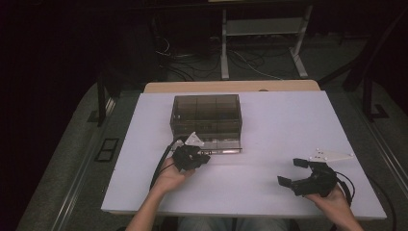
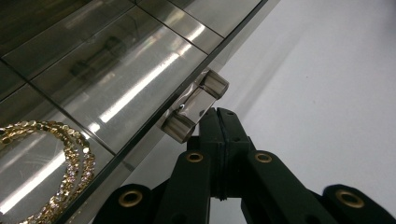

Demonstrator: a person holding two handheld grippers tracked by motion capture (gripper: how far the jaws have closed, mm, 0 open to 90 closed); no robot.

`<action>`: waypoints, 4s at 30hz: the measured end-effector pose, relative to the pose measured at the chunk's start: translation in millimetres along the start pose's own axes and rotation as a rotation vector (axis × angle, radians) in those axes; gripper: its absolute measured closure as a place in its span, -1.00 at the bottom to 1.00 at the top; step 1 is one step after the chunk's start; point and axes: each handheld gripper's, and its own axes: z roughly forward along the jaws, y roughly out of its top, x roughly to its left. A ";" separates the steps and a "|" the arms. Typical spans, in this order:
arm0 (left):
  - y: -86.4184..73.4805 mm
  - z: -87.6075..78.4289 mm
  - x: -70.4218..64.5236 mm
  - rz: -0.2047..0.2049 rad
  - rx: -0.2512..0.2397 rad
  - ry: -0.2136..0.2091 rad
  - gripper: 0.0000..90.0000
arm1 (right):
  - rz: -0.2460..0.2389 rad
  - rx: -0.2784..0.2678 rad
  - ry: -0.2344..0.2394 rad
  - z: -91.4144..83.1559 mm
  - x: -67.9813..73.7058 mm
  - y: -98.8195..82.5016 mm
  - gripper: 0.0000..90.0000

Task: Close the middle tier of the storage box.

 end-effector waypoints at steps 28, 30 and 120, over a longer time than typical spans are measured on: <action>12.4 -2.6 18.8 -0.042 -0.044 -0.011 0.99 | 0.002 0.001 -0.018 0.2 -0.9 -0.9 -1.00; 13.8 -2.3 20.0 -0.041 -0.037 -0.008 0.99 | -0.001 0.007 -0.019 0.8 -0.7 -1.1 -1.00; 12.7 -25.5 31.3 -0.089 -0.128 -0.103 -0.45 | -0.004 0.023 -0.014 3.0 1.0 -0.7 -1.00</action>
